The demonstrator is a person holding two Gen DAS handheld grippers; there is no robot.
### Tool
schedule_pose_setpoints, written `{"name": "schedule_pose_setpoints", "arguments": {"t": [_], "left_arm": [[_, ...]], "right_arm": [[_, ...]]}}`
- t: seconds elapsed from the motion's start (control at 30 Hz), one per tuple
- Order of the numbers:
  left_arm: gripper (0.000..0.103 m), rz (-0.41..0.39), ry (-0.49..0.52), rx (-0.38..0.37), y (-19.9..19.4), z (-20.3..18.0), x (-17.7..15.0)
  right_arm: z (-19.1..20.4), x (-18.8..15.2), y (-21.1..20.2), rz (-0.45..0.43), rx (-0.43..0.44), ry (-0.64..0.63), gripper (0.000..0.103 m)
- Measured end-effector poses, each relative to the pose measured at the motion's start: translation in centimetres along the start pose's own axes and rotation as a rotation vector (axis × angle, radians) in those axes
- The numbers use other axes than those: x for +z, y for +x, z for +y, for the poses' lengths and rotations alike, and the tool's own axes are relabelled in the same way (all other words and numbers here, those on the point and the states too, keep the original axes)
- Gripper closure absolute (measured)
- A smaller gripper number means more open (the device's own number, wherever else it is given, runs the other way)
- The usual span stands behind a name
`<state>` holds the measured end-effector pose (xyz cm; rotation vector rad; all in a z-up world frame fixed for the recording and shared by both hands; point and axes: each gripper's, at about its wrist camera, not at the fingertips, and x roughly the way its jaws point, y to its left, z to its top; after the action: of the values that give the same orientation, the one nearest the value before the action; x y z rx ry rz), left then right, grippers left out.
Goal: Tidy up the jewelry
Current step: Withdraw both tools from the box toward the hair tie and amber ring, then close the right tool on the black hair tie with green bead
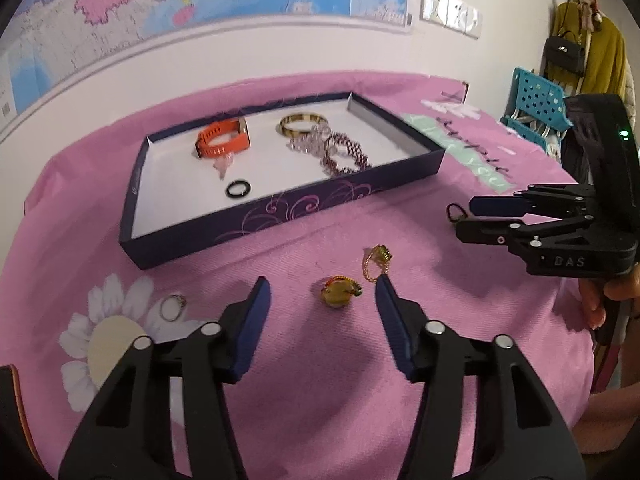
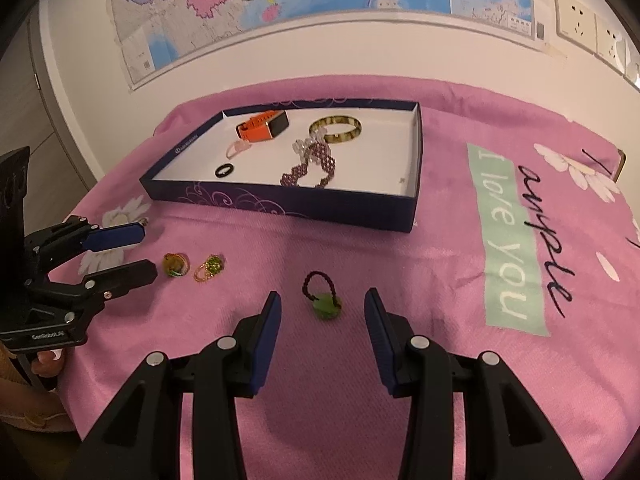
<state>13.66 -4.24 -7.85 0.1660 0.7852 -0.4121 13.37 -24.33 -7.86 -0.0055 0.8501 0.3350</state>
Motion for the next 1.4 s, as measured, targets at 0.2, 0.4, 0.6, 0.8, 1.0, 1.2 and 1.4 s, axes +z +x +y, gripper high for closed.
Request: {"name": "schedule_pose_setpoints", "arguments": {"t": [0.2,0.4,0.6,0.8,1.0,1.2,1.4], "left_arm": [[0.063,0.066,-0.015,-0.017,1.8,0.1,0.1],[0.066,0.071,-0.003,-0.02,1.9,-0.3,0.1],[0.072,0.07,-0.008,-0.021,1.9,-0.4,0.2],[0.061,0.039,-0.025,-0.034,0.7,0.2,-0.3],[0.061,0.002,-0.057,-0.025,-1.1,2.3,-0.8],[0.057,-0.021,-0.062,0.004,-1.8,3.3,-1.0],[0.057,-0.046,-0.136,0.082,-2.9,6.5,-1.1]], "right_arm": [[0.2,0.0,0.2,0.008,0.002,-0.011,0.062],[0.0,0.1,0.3,0.013,0.009,-0.003,0.062],[0.1,0.3,0.5,0.019,0.004,-0.011,0.062],[0.5,0.3,0.6,0.021,0.002,-0.028,0.062],[0.6,0.4,0.8,0.026,-0.006,-0.033,0.068],[0.7,0.4,0.9,0.028,-0.019,-0.042,0.087],[0.9,0.4,0.8,0.025,-0.015,-0.045,0.089]]}}
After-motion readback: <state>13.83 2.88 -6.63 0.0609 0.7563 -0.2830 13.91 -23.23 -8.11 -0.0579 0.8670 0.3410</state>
